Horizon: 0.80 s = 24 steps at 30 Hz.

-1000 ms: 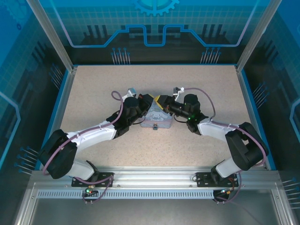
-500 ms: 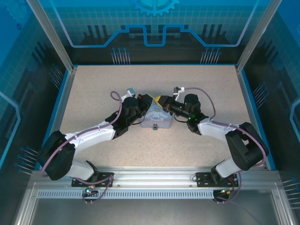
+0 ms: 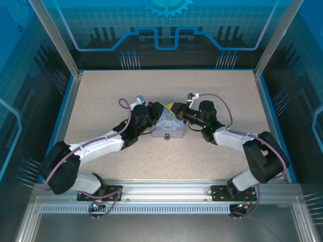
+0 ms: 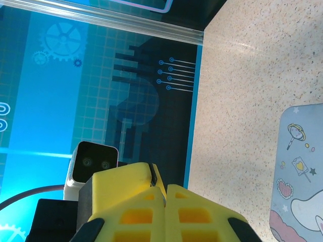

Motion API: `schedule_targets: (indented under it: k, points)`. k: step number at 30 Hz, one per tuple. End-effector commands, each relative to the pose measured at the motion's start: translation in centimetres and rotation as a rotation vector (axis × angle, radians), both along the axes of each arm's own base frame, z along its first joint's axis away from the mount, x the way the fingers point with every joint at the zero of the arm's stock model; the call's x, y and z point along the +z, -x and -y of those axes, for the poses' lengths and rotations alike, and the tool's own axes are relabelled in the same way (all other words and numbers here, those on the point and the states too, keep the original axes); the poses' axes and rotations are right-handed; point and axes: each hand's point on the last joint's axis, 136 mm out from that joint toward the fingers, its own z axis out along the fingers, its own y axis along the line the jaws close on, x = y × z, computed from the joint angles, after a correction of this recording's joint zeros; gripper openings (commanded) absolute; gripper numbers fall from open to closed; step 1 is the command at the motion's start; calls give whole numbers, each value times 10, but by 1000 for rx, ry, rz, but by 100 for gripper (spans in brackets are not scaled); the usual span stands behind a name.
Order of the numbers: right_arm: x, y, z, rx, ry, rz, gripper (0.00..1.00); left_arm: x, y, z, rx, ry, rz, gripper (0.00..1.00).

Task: Unlock the padlock with the key

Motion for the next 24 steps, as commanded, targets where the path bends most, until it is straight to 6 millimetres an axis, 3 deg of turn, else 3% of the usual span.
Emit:
schedule_targets:
  k: [1, 11, 24]
  points:
    - [15, -6, 3, -9, -8, 50, 0, 20, 2, 1, 2, 36, 47, 0]
    - [27, 1, -6, 61, -21, 102, 0, 17, -1, 6, -9, 43, 36, 0]
    - [20, 11, -8, 109, 11, 105, 0, 14, -5, 17, -44, 33, 6, 0]
